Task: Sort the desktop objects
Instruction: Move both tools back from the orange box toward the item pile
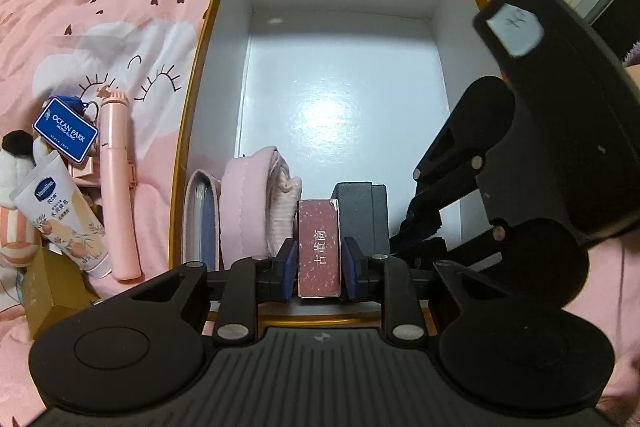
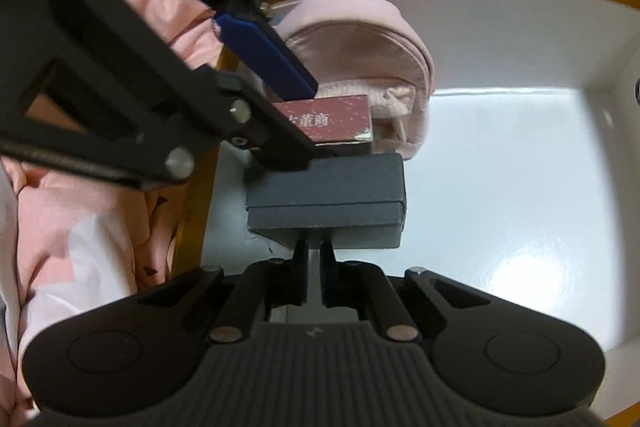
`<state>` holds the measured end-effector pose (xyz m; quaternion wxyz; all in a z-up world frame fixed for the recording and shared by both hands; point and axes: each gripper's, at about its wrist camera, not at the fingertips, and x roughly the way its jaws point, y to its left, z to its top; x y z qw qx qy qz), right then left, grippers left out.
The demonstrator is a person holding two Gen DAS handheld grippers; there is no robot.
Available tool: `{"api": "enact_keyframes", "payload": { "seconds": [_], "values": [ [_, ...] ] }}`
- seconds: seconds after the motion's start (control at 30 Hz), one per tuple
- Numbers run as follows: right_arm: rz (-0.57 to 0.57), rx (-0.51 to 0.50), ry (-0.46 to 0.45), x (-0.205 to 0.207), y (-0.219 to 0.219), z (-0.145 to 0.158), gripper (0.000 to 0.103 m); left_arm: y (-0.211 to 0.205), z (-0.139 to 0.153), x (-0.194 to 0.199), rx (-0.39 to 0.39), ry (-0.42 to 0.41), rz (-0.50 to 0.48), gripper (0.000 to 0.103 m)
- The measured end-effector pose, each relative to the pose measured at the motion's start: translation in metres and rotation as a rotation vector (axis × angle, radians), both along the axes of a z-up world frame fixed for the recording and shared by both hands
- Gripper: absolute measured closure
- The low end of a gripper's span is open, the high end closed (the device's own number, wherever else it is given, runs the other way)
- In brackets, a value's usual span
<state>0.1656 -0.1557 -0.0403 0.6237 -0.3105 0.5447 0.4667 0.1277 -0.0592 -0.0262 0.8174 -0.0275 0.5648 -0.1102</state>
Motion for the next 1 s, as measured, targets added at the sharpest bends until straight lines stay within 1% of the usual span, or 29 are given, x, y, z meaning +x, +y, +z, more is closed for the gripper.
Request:
{"api": "enact_keyframes", "payload": {
  "seconds": [0.1,0.17,0.23,0.37,0.4,0.43,0.5,0.57,0.6,0.7,0.73,0.83,0.87,0.9,1.0],
  "values": [
    [-0.023,-0.021,-0.014,-0.002,-0.002,-0.002,0.096,-0.001,0.001,-0.012,-0.025,-0.020,-0.009,0.076],
    [-0.046,-0.038,-0.030,-0.002,-0.003,-0.003,0.092,0.004,-0.002,-0.011,-0.027,-0.045,-0.018,0.076],
    [-0.069,-0.062,-0.049,-0.003,-0.004,-0.004,0.092,0.007,0.001,-0.019,-0.030,-0.070,-0.026,0.076],
    [-0.096,-0.108,-0.082,-0.008,-0.003,-0.003,0.092,0.020,0.008,-0.032,-0.065,-0.104,-0.018,0.075],
    [-0.069,-0.121,-0.099,-0.010,-0.003,-0.002,0.092,0.023,0.011,-0.035,-0.072,-0.115,-0.013,0.075],
    [-0.074,-0.132,-0.110,-0.013,-0.003,-0.001,0.092,0.027,0.014,-0.039,-0.077,-0.123,-0.008,0.075],
    [-0.093,-0.168,-0.141,-0.016,-0.004,0.001,0.089,0.033,0.018,-0.044,-0.091,-0.140,-0.005,0.074],
    [-0.122,-0.199,-0.171,-0.020,-0.006,0.005,0.078,0.038,0.022,-0.051,-0.100,-0.161,-0.005,0.074],
    [-0.133,-0.208,-0.188,-0.022,-0.008,0.007,0.076,0.039,0.025,-0.055,-0.103,-0.172,-0.006,0.074],
    [-0.189,-0.209,-0.221,-0.029,-0.014,0.018,0.074,0.042,0.031,-0.065,-0.112,-0.204,-0.008,0.074],
    [-0.213,-0.207,-0.239,-0.033,-0.016,0.022,0.072,0.044,0.033,-0.068,-0.114,-0.212,-0.007,0.074],
    [-0.285,-0.195,-0.311,-0.046,-0.022,0.036,0.071,0.049,0.034,-0.078,-0.103,-0.228,-0.002,0.074],
    [-0.312,-0.187,-0.332,-0.041,-0.031,0.045,0.071,0.051,0.035,-0.081,-0.098,-0.234,0.003,0.074],
    [-0.338,-0.178,-0.351,-0.053,-0.033,0.048,0.071,0.054,0.035,-0.084,-0.093,-0.240,0.010,0.074],
    [-0.434,-0.133,-0.432,-0.063,-0.035,0.063,0.071,0.066,0.036,-0.092,-0.082,-0.264,0.043,0.074]
  ]
}}
